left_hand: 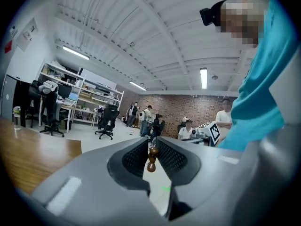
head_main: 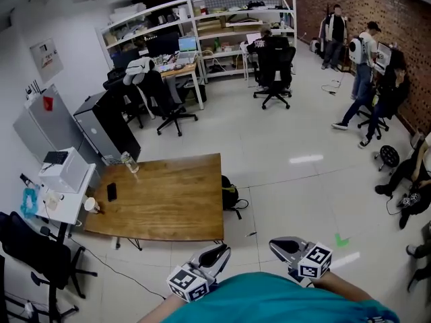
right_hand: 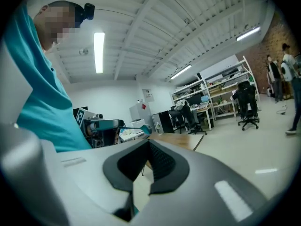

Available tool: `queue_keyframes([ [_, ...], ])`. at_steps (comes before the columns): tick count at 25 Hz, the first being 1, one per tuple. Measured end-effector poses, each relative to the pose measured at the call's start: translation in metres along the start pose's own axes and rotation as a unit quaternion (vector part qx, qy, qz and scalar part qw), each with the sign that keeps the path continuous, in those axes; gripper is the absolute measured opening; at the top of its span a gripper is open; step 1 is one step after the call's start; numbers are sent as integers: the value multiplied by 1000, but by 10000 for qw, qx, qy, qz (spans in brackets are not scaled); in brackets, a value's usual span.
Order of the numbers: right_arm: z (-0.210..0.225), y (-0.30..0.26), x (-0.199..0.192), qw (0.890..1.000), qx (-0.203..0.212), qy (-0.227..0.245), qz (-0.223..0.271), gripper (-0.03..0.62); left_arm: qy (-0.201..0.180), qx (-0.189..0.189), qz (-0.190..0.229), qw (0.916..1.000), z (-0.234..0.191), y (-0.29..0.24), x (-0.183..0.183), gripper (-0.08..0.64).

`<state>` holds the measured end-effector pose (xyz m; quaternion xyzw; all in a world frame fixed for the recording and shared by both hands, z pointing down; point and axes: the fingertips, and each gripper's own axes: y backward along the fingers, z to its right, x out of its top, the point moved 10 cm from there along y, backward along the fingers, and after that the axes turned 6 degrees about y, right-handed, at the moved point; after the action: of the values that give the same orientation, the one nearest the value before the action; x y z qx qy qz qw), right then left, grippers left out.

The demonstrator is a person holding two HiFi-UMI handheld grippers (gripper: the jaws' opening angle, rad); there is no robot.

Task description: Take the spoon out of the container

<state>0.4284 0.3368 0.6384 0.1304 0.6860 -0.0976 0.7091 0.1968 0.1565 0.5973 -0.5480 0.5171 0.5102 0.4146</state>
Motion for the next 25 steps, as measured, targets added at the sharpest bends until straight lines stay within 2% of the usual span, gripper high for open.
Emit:
queue_keyframes([
  [3, -15, -15, 1, 9999, -45, 61, -66, 2, 49, -143, 28, 9999, -12, 11, 3, 55],
  [7, -15, -26, -2, 9998, -190, 51, -48, 0, 311, -205, 26, 9993, -26, 14, -11, 55],
  [12, -8, -40, -3, 9994, -338, 77, -64, 0, 166, -362, 42, 9992, -44, 16, -8, 55],
  [17, 0, -55, 3, 9993, -318, 157, -76, 0, 404, -344, 59, 9986, -59, 8, -1, 55],
  [21, 2, -63, 7, 9995, -269, 145, -77, 0, 269, -407, -24, 9988, -63, 6, 7, 55],
  [25, 4, -59, 11, 9996, -226, 157, -60, 0, 372, -313, 5, 9988, -59, 4, 8, 55],
])
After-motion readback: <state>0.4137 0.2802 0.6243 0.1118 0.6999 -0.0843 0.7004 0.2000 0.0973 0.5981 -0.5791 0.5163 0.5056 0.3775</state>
